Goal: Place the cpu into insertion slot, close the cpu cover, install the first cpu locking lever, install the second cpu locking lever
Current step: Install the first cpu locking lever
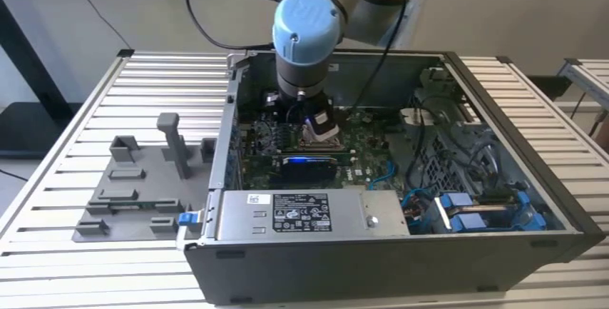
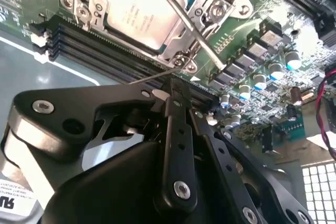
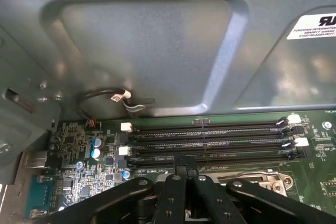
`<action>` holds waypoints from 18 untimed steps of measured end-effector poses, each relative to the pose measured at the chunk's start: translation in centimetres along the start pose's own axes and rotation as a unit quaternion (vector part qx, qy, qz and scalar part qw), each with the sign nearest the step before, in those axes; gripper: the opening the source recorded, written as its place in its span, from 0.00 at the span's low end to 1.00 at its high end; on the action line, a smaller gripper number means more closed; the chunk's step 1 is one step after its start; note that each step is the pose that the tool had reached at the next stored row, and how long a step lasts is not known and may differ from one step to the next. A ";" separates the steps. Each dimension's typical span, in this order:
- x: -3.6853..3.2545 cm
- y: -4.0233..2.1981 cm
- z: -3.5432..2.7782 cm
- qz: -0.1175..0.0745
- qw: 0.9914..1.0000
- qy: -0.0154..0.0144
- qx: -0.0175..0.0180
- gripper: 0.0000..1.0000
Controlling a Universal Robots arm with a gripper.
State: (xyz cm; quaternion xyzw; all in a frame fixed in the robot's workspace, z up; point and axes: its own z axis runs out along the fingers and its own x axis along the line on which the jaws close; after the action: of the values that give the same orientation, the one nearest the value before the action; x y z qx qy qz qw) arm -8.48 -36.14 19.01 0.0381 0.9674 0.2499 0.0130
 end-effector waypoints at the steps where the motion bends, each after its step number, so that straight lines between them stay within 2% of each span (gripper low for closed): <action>1: -0.07 0.00 0.01 0.000 1.000 0.000 0.000 0.11; 6: -0.33 -0.03 0.03 0.000 1.000 0.000 0.001 0.11; 18: -0.31 -0.25 -0.08 0.000 1.000 0.000 0.002 0.11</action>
State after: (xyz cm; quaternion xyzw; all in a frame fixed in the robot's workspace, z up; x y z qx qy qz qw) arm -8.19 -36.42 18.96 0.0383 0.9678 0.2483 0.0131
